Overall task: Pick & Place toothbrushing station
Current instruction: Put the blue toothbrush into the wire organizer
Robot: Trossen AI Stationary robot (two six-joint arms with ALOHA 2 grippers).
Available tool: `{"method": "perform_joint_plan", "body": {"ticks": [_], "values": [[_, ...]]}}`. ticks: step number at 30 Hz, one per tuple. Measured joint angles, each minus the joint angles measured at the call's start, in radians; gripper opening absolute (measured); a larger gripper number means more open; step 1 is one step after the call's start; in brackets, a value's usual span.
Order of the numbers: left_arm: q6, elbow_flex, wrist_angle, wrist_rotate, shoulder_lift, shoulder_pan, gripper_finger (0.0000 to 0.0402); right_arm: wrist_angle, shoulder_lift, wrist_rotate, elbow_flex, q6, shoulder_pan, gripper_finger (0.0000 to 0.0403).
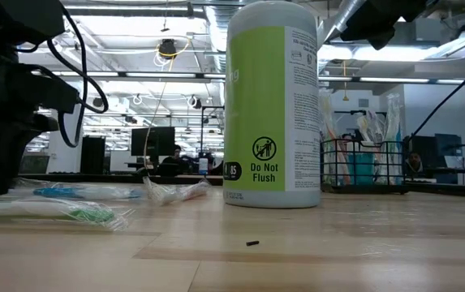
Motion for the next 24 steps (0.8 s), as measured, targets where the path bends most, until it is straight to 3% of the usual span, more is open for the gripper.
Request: {"method": "perform_joint_plan", "body": {"ticks": [14, 24], "values": [[-0.087, 0.101, -0.035, 0.115, 0.001, 0.0, 0.0007, 0.0, 0.0, 0.002, 0.0, 0.0, 0.0, 0.0118], [-0.16, 0.184, -0.15, 0.122, 0.0, 0.0, 0.0007, 0.001, 0.0, 0.003, 0.0, 0.0, 0.0, 0.0118]]}}
